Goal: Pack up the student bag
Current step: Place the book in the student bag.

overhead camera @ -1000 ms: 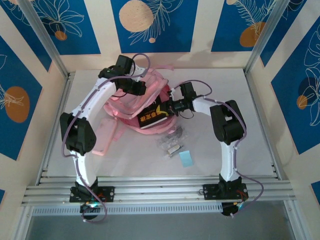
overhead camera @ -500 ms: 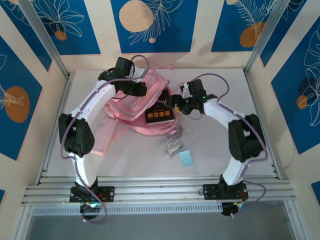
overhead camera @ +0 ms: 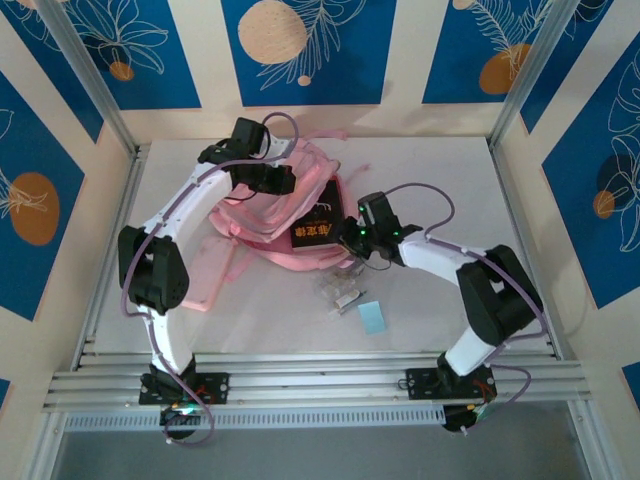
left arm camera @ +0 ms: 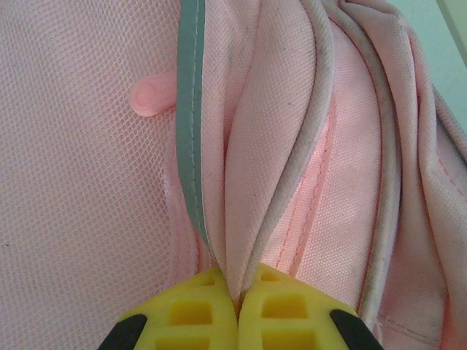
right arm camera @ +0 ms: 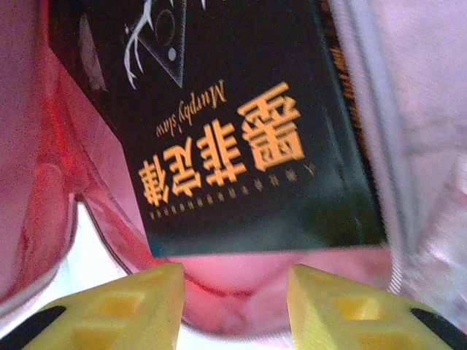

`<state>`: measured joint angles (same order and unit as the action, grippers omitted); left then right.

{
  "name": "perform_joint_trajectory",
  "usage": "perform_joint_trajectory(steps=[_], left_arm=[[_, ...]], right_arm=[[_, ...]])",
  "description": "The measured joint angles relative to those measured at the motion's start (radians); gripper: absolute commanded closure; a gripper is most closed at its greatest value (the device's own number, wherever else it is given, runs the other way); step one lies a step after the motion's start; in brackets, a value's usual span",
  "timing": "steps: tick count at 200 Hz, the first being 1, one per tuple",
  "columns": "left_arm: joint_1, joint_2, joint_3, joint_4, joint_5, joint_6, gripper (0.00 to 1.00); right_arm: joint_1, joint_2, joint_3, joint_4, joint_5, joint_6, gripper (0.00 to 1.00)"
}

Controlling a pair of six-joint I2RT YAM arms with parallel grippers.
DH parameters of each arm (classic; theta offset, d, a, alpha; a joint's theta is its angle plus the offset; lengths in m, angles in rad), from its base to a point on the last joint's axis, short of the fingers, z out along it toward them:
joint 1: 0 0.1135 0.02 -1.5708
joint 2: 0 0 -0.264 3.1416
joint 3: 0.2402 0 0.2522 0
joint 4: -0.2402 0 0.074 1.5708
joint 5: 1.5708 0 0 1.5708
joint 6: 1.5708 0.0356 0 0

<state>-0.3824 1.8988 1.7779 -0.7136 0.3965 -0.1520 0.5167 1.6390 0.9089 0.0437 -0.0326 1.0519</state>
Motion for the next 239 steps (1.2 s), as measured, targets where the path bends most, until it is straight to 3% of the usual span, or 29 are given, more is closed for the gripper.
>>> perform_joint_trajectory(steps=[48,76,170,239], left_arm=[[0.0,-0.002,-0.005,0.003,0.003,0.0,1.0],[0.0,-0.006,-0.008,0.004,0.003,0.0,1.0],[-0.004,-0.017,-0.013,0.004,0.019,0.0,1.0],[-0.005,-0.022,-0.045,0.027,0.016,0.0,1.0]], right_arm=[[0.023,0.104,-0.011,0.137,0.006,0.147,0.38],[0.031,0.104,-0.029,0.191,0.026,0.206,0.32],[0.066,0.029,-0.08,0.119,0.122,0.284,0.27],[0.037,0.134,-0.006,0.157,0.173,0.303,0.3]])
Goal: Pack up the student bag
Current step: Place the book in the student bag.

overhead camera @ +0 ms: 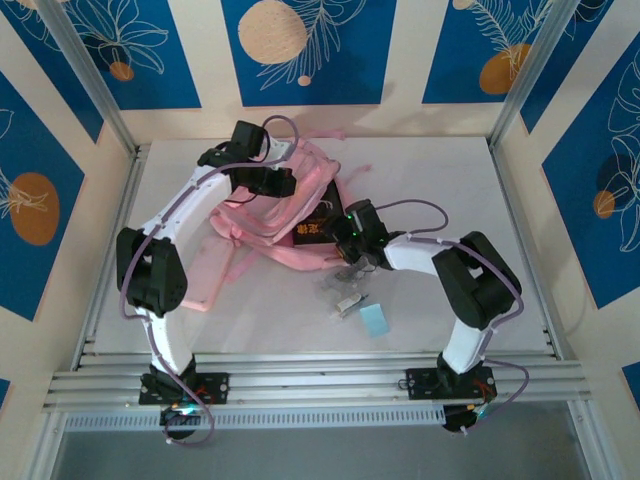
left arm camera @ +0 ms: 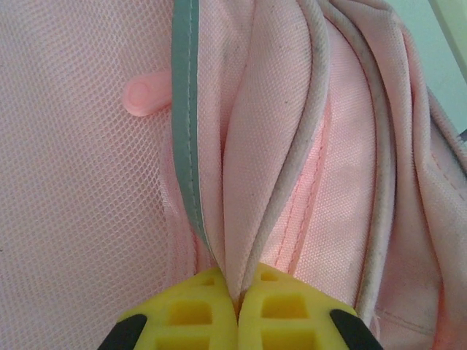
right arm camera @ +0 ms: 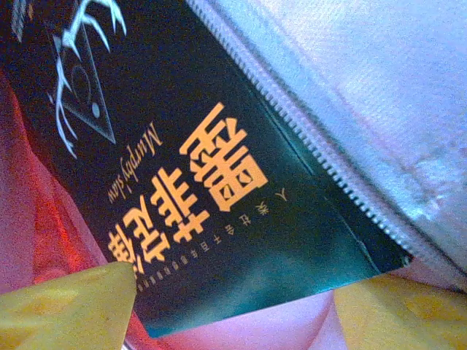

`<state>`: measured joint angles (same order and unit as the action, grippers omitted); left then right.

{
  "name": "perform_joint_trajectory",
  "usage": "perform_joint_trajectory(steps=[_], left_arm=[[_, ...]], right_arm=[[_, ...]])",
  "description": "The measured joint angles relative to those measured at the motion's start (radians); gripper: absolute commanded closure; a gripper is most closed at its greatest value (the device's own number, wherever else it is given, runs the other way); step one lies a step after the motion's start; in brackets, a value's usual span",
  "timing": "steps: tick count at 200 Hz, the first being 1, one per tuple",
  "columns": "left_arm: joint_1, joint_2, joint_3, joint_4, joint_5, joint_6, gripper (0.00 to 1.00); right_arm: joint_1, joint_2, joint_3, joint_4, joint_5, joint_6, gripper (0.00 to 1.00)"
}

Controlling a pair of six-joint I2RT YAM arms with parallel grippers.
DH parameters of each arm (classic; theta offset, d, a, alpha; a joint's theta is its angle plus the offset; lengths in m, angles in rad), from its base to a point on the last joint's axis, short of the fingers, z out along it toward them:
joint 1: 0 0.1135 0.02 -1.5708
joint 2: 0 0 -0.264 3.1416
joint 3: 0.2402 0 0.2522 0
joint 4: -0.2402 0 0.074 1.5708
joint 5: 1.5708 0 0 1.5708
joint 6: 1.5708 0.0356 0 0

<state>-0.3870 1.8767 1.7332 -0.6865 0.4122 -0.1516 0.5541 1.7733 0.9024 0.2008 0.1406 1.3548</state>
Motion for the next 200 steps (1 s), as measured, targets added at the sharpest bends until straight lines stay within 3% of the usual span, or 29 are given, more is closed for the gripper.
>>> perform_joint_trajectory(steps=[71,87,113,129,143,178,200], left_arm=[[0.007,0.0,-0.005,0.014,-0.021,0.0,1.0],[0.007,0.0,-0.006,0.014,-0.021,0.001,1.0],[0.008,0.0,-0.01,0.018,-0.021,0.001,1.0],[0.01,0.0,-0.013,0.019,-0.021,0.002,1.0],[0.012,0.0,-0.015,0.021,-0.021,0.003,1.0],[0.019,0.0,-0.03,0.025,-0.02,0.003,1.0],[0.019,0.0,-0.031,0.025,-0.019,0.004,1.0]], right_arm=[[-0.017,0.103,0.023,0.184,0.126,0.014,0.55],[-0.026,0.118,0.03,0.207,0.129,0.011,0.53],[-0.043,0.16,0.067,0.26,0.118,0.009,0.41],[-0.048,0.192,0.102,0.288,0.104,0.011,0.4],[-0.056,0.222,0.132,0.305,0.091,0.02,0.49],[-0.07,0.277,0.151,0.347,0.049,0.032,0.83],[-0.081,0.287,0.151,0.366,0.006,0.0,0.9]])
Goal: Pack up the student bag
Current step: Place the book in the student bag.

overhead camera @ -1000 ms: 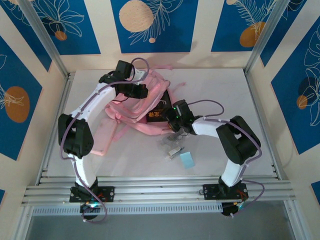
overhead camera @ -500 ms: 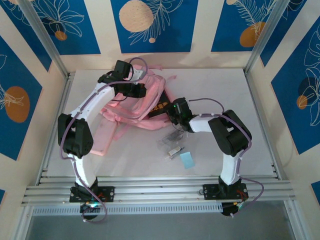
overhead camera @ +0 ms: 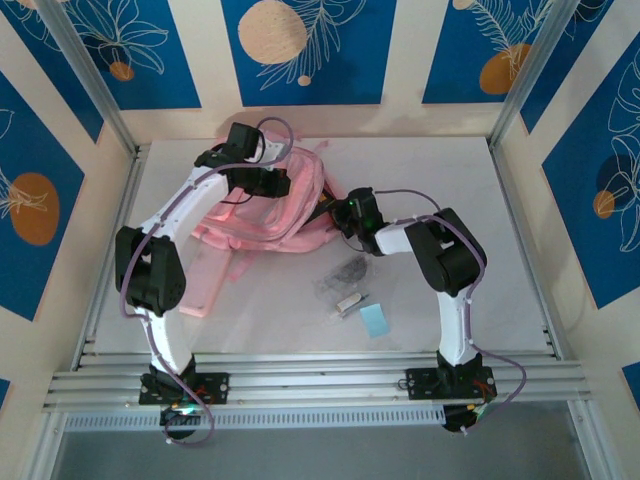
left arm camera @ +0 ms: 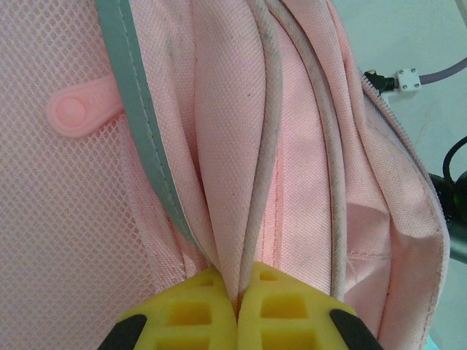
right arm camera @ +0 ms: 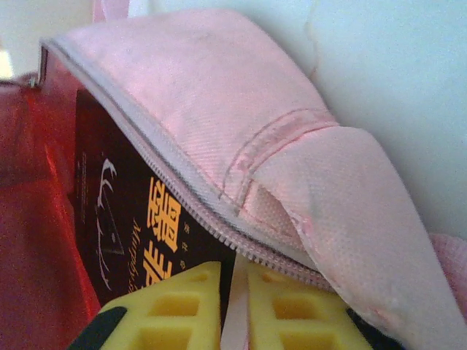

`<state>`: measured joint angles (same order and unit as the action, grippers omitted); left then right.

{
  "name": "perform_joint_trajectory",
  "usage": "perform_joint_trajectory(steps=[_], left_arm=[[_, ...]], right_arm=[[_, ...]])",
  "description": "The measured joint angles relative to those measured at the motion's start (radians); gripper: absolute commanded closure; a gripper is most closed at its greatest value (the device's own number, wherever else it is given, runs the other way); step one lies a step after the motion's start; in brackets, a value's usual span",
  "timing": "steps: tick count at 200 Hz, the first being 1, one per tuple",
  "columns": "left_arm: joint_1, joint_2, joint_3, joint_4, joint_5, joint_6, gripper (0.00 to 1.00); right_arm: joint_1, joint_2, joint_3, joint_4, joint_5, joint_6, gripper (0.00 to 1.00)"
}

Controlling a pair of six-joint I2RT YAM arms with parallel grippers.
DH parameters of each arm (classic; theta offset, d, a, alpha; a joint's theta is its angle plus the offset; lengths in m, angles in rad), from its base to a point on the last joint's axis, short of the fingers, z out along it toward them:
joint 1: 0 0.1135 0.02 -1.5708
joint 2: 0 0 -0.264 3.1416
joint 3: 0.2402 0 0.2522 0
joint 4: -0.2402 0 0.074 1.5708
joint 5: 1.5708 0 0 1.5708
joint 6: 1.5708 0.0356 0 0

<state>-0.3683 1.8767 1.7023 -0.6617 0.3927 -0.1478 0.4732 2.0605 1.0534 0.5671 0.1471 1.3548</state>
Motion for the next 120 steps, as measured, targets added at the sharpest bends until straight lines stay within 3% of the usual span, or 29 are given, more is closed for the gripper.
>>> perform_joint_trajectory(steps=[120], left_arm=[[0.0,0.051,0.023,-0.011,0.082,0.026,1.0]], right_arm=[[-0.01,0.148,0.221,0.016,-0.382,-0.227,0.81]])
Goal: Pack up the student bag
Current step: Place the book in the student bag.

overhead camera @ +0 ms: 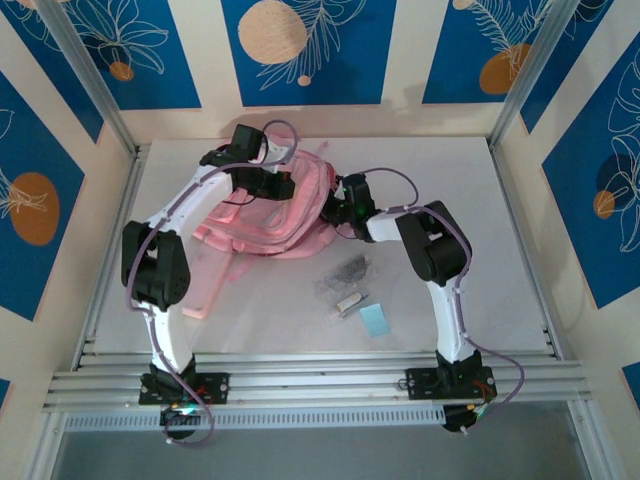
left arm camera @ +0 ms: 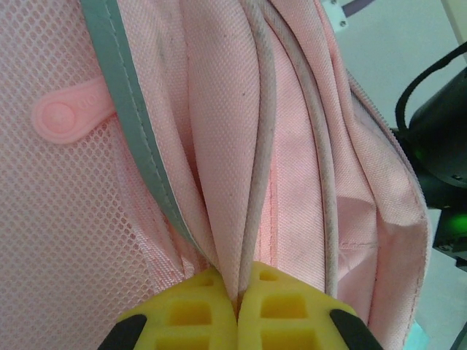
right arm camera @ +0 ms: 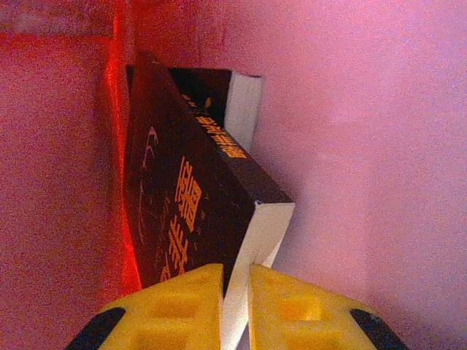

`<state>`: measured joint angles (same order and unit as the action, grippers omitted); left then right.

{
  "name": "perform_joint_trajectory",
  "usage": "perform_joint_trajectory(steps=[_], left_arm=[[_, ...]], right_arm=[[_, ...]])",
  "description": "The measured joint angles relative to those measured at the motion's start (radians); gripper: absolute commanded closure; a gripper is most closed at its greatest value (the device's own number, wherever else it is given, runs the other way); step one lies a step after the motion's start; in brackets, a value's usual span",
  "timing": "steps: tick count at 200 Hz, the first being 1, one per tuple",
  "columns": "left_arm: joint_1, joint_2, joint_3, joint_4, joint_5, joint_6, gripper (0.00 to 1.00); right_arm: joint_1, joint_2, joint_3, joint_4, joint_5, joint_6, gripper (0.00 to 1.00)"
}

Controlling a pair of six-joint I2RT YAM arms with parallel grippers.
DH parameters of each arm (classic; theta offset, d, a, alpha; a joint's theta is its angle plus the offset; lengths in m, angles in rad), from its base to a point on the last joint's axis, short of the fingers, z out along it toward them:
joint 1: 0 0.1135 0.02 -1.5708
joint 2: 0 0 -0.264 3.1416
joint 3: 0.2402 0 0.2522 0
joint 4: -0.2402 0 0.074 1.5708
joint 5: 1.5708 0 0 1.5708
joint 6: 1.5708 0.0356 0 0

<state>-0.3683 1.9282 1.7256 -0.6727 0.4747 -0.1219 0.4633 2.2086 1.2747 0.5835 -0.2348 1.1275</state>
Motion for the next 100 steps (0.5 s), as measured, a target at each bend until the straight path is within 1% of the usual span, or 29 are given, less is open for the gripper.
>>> perform_joint_trajectory(steps=[16,35,54,74,100], left_arm=[[0.0,0.004,0.008,0.0,0.001,0.0,1.0],[0.0,0.02,0.03,-0.002,-0.002,0.0,1.0],[0.0,0.053,0.064,-0.005,-0.005,-0.002,1.0],[-0.002,0.091,0.093,-0.003,-0.003,-0.015,1.0],[-0.015,0.126,0.116,0.012,-0.005,-0.051,1.0]], right_arm=[[-0.001,0.022,0.023,0.013,-0.049,-0.002,0.81],[-0.007,0.026,0.024,0.035,-0.09,-0.006,0.78],[-0.027,-0.009,-0.042,0.069,-0.115,-0.023,0.75],[-0.077,-0.116,-0.187,0.067,-0.138,-0.05,0.65],[-0.183,-0.315,-0.362,0.014,-0.161,-0.11,0.53]])
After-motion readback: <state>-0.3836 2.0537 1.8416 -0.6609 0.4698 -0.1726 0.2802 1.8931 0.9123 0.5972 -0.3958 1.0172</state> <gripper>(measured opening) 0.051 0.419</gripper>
